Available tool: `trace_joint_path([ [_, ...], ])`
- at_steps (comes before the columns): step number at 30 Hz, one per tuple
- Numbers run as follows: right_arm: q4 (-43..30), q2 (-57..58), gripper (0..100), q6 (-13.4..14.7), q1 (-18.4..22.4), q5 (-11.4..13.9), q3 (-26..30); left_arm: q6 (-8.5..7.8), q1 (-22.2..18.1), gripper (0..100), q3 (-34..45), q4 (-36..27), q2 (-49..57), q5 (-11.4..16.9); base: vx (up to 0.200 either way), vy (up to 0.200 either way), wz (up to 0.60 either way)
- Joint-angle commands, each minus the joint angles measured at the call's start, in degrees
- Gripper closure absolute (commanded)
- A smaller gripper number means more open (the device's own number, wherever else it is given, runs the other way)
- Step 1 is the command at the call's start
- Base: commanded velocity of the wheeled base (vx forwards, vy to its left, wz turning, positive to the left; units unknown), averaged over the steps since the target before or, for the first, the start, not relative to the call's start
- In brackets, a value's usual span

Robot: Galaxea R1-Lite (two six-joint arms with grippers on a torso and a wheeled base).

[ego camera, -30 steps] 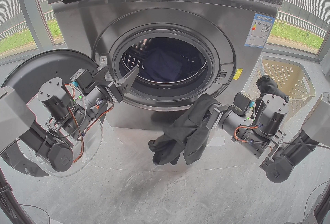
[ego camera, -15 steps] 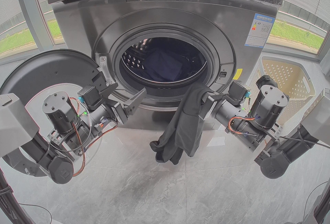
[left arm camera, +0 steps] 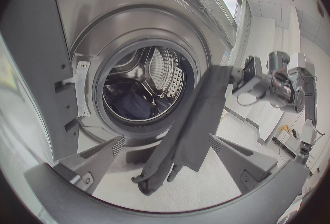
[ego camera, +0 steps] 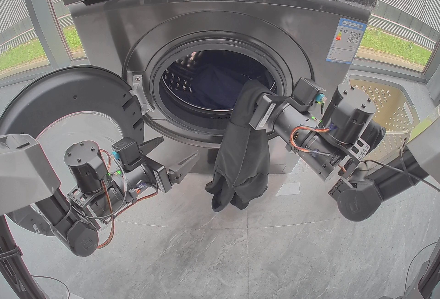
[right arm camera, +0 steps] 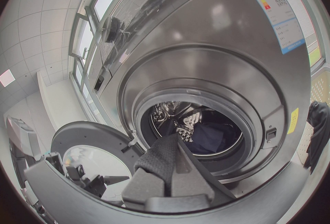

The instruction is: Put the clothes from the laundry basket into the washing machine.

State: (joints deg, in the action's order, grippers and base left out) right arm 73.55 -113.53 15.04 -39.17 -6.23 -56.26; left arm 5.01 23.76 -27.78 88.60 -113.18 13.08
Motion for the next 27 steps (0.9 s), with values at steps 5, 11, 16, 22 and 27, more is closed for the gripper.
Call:
trace_joint_path([
  [5,-1.65,0.24,100,-0.1,-2.14,-0.89,-4.21,-1.93,0.76,0,1.77,0.08,-3.72,1.07,0.0,0.0,0.0],
  [11,-1.39,-0.38,100,-0.19,-2.93,-1.15,-2.8,-2.99,1.9,0,0.89,0.26,-4.42,1.42,0.0,0.0,0.0],
  [16,-1.04,-2.4,100,-0.19,-3.72,-2.12,-1.4,-2.9,3.22,0,-1.05,0.26,-4.07,1.33,0.0,0.0,0.0],
  [22,-1.21,-3.89,100,-0.28,-5.39,-2.82,-1.57,-2.73,5.07,0,-2.45,0.26,-3.63,1.25,0.0,0.0,0.0],
  [27,-0.86,-4.86,100,-0.37,-5.66,-2.91,-1.66,-2.55,6.65,0,-5.97,0.26,-3.72,0.89,0.0,0.0,0.0],
])
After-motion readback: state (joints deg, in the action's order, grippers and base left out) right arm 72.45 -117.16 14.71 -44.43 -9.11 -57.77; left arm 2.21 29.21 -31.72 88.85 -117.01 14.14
